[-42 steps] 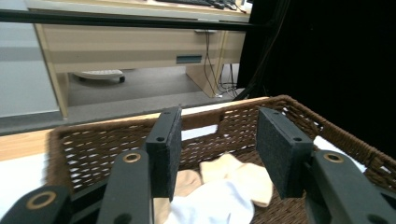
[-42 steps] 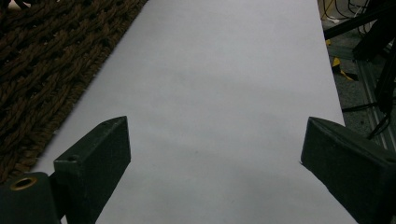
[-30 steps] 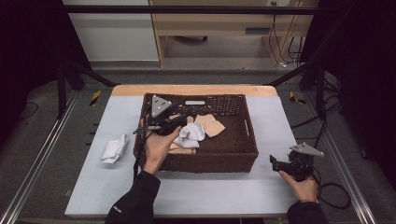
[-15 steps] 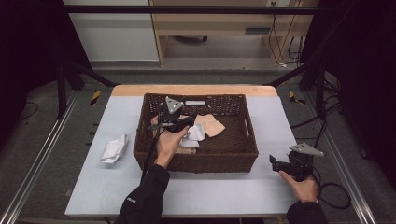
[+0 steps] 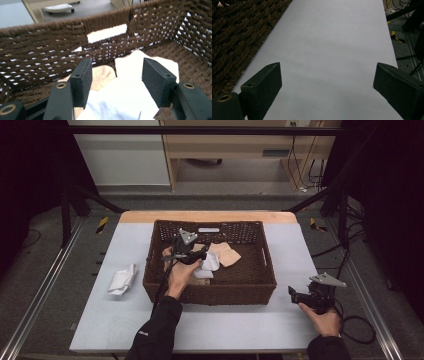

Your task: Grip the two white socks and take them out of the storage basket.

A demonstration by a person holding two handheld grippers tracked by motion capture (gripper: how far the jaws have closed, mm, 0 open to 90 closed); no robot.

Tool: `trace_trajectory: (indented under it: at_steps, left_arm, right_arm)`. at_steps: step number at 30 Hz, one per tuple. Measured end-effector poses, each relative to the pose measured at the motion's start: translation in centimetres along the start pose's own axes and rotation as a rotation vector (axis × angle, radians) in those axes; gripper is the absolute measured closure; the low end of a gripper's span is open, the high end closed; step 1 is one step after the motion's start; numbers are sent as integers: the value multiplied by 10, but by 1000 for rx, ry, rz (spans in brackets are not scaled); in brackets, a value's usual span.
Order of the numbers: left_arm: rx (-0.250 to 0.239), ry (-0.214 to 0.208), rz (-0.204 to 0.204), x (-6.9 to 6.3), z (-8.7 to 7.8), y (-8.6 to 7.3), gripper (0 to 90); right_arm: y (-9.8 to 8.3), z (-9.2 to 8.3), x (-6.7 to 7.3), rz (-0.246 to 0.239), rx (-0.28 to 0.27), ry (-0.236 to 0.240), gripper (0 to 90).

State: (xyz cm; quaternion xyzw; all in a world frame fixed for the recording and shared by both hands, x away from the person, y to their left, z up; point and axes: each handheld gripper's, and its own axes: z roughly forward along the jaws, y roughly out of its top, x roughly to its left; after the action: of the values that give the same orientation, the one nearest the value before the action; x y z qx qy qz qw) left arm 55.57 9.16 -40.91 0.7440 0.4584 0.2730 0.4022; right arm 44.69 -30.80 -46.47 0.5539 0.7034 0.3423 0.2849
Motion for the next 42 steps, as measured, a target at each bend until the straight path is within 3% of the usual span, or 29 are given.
trace_trajectory:
  at_steps: [2,12,18,20,21,22,25,27,31,35,36,37,40,41,42]
  left_arm:
    - [45,-7,23,-3,4,-3,407]
    - [144,-4,39,-6,12,-9,405]
    - [224,6,75,-9,16,-12,432]
    - [243,-7,62,-8,17,-12,518]
    - [250,-11,62,-8,17,-13,518]
    - [264,-16,59,-7,16,-13,592]
    - [267,-21,52,-6,16,-13,666]
    - [273,-26,47,-5,15,-13,765]
    - [253,-27,47,-4,11,-11,828]
    - [195,-42,39,-3,5,-9,848]
    - [149,-57,32,-3,1,-8,848]
    - [149,-57,32,-3,1,-8,848]
    - [64,-96,0,-2,-5,-5,848]
    - [64,-96,0,-2,-5,-5,848]
    - [21,-106,-28,0,-8,-3,848]
  right_arm:
    - [0,0,0,-2,1,-2,85]
    - [0,0,1,-2,3,-3,85]
    - [-1,0,1,-3,8,-4,85]
    - [-1,0,1,-3,9,-3,85]
    - [-1,0,1,-3,9,-3,85]
    - [-1,0,1,-4,9,-2,85]
    - [-1,0,1,-4,9,-2,85]
    - [-1,0,1,-5,10,-2,85]
    - [-1,0,1,-5,11,-3,85]
    - [-1,-1,1,-2,10,-2,85]
    - [-1,-1,1,-2,9,-2,85]
    - [-1,-1,1,-2,9,-2,85]
    - [-1,-1,0,-2,7,-4,85]
    - [-1,-1,0,-2,7,-4,85]
    - [0,-1,0,-2,9,-4,85]
